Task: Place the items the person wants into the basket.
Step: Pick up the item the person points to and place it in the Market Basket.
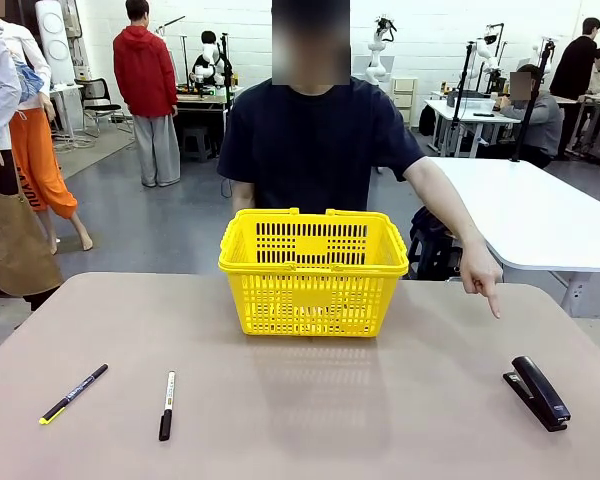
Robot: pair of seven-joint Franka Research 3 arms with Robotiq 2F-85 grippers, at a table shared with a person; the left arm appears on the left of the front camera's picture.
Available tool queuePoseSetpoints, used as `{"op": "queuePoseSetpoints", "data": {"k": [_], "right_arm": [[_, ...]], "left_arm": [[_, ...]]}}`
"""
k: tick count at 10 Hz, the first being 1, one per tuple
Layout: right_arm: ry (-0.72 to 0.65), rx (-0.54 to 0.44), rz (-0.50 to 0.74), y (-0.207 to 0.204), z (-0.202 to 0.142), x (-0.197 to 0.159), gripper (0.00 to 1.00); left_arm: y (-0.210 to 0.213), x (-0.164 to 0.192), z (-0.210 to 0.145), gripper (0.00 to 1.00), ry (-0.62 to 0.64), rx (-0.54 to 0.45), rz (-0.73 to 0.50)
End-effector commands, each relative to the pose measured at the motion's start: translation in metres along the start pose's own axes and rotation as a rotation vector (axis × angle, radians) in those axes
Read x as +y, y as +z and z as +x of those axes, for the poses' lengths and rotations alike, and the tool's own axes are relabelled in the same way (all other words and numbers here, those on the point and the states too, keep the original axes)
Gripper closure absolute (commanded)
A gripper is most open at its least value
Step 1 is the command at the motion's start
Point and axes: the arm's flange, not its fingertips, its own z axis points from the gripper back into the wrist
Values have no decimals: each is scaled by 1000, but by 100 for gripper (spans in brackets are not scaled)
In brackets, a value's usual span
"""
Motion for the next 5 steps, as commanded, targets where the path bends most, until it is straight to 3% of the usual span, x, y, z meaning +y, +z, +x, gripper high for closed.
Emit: {"op": "queuePoseSetpoints", "data": {"k": [1,5], "right_arm": [[-113,113,-40,-58,23,1,0],[-180,212,-141,-139,28,-15,0]], "left_arm": [[1,1,-1,0,-20,-20,-4],[1,1,-1,0,-20,-20,-4]]}}
